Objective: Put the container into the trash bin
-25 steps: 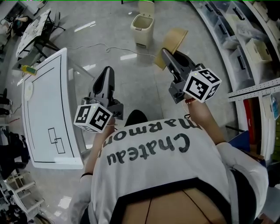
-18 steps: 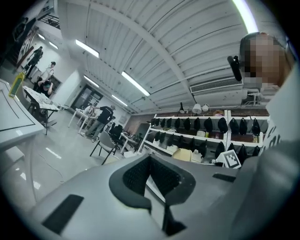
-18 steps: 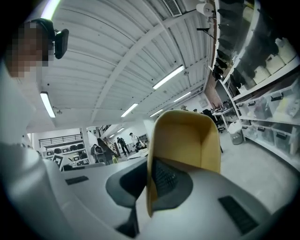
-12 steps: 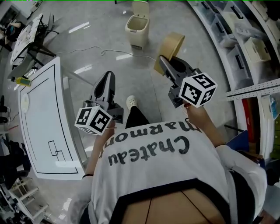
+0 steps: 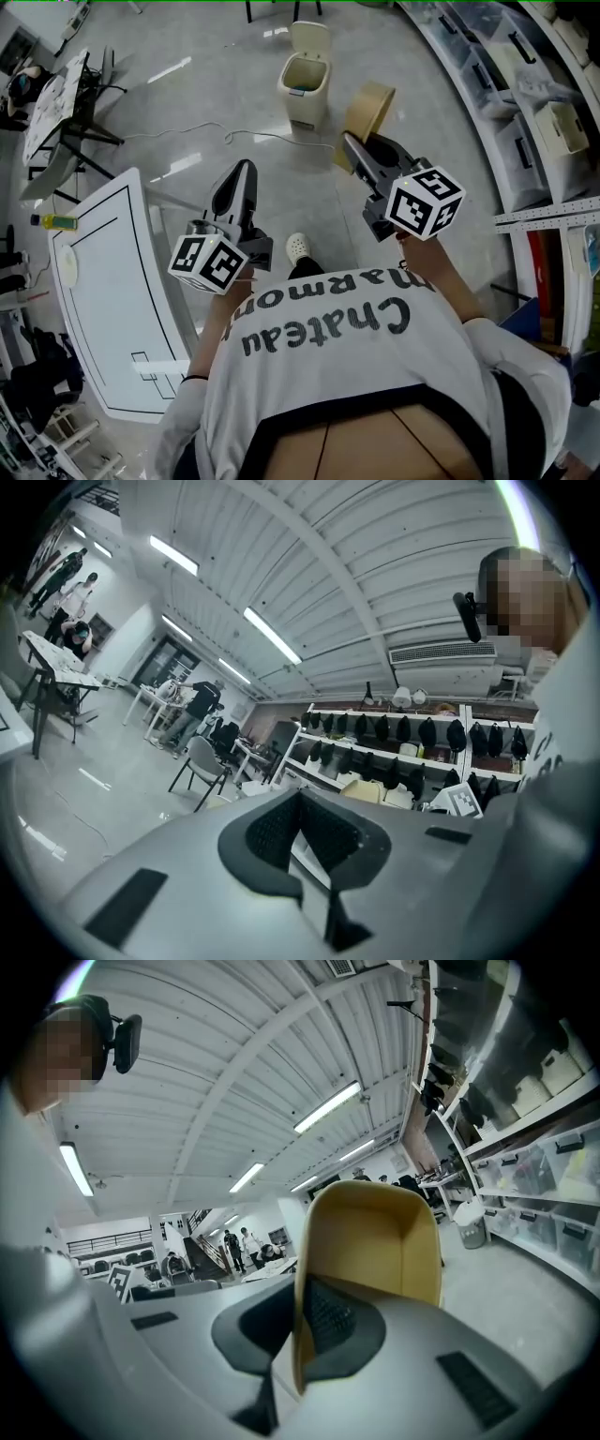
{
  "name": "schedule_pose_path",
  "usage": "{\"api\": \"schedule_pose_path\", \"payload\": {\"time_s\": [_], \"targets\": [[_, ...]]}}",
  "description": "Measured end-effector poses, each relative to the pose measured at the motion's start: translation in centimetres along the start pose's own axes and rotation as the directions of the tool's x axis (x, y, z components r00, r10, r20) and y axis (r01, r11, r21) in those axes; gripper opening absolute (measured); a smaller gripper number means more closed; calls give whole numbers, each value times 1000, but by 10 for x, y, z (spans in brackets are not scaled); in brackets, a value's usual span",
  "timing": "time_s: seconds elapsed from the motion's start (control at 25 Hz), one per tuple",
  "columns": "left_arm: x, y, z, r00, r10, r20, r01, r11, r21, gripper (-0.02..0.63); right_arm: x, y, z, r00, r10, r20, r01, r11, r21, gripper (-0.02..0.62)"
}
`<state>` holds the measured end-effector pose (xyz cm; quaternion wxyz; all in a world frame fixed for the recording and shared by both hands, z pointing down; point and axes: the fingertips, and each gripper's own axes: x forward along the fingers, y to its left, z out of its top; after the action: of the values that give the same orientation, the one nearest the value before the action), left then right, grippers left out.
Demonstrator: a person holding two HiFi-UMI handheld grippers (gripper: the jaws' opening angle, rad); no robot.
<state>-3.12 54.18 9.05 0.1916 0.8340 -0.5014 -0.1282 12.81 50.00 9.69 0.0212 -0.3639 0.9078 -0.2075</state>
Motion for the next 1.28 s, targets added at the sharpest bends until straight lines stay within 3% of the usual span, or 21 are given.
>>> {"api": "schedule_pose_path", "payload": {"time_s": [0.32, 0.88, 1.08, 1.28], "targets": [[53, 63, 46, 999, -47, 8, 46, 999, 15, 23, 72, -18, 34, 998, -32, 58, 31, 999, 8, 32], [97, 132, 64, 994, -108, -31, 109, 994, 21, 23, 141, -45, 31, 992, -113, 61, 111, 993, 31, 32], [95, 148, 57, 996, -79, -49, 79, 997, 3, 23, 149, -51, 16, 991, -131, 16, 130, 990, 50, 32], [90, 170, 50, 998, 0, -55, 0, 1000, -6, 23, 162, -51, 9, 994, -107, -6, 108, 993, 51, 32]]}}
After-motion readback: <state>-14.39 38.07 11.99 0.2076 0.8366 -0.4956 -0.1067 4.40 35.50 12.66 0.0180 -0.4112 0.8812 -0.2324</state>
